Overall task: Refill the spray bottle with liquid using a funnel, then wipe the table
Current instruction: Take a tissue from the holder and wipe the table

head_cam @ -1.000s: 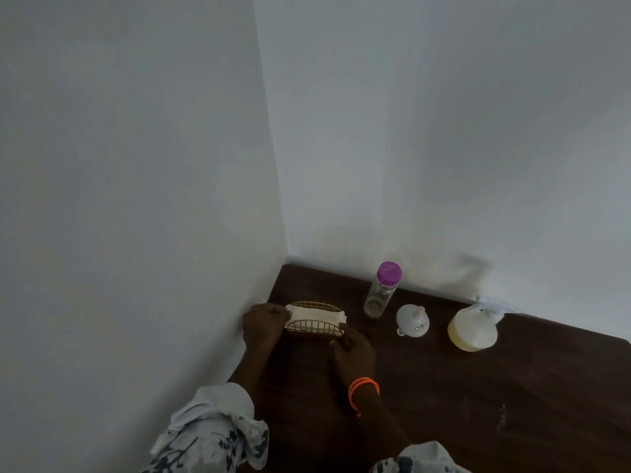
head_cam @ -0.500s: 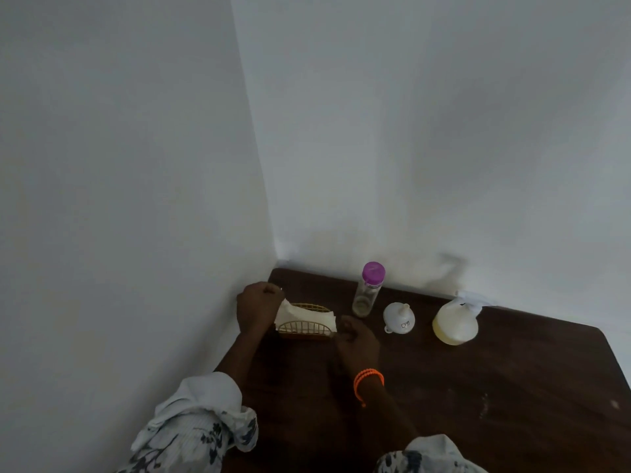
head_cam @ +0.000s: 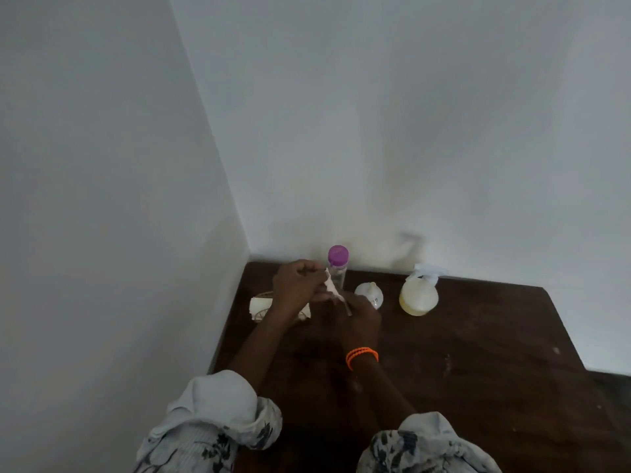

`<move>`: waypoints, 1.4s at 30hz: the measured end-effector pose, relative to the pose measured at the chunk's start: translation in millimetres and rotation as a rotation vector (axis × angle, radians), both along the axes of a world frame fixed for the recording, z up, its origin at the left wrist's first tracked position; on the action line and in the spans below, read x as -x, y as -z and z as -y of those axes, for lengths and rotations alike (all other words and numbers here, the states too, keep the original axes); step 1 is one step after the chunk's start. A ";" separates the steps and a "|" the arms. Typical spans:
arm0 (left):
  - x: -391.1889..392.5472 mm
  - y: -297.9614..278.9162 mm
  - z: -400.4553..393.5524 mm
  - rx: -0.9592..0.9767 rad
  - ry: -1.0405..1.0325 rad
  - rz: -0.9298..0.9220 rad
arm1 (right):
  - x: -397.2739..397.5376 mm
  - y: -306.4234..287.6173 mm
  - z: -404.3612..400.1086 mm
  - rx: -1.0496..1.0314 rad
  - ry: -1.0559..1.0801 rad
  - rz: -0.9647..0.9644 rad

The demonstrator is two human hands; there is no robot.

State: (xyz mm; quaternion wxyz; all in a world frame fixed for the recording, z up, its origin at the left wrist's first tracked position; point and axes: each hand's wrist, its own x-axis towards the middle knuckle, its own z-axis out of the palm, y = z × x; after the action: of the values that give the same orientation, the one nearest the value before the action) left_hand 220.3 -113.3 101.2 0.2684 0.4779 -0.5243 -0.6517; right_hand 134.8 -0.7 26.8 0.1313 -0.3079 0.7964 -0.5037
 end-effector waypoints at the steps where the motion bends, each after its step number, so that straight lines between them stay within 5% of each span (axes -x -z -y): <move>1: 0.8 4.7 -4.8 -0.019 0.007 -0.004 | 7.6 1.5 -10.2 -0.013 0.037 -0.053; 5: -15.2 55.7 -25.9 -0.081 -0.019 0.199 | 25.8 29.0 -57.0 -0.285 -0.177 -0.244; 9: -46.2 119.5 -60.1 0.212 0.109 0.702 | 17.1 71.6 -101.7 -0.637 -0.422 -0.251; 12: -56.1 142.0 -89.4 0.256 0.129 0.720 | 8.3 82.8 -115.7 -0.571 -0.368 -0.239; 21: -39.8 190.0 -109.9 0.802 0.828 0.936 | -4.6 94.2 -79.6 -0.820 -0.645 -0.340; 31: -28.6 200.1 -75.9 0.938 0.877 1.035 | 7.8 112.5 -46.3 -0.871 -0.662 -0.351; 42: -54.7 207.7 -70.7 0.806 0.808 0.988 | -8.9 131.8 -57.3 -0.850 -0.678 -0.462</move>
State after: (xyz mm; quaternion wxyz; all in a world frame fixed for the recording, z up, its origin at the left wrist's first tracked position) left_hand 275.0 -42.7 -106.5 -0.1039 0.3497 -0.9160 -0.1668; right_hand 143.6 56.6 -105.0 0.2200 -0.5673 0.7935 0.0095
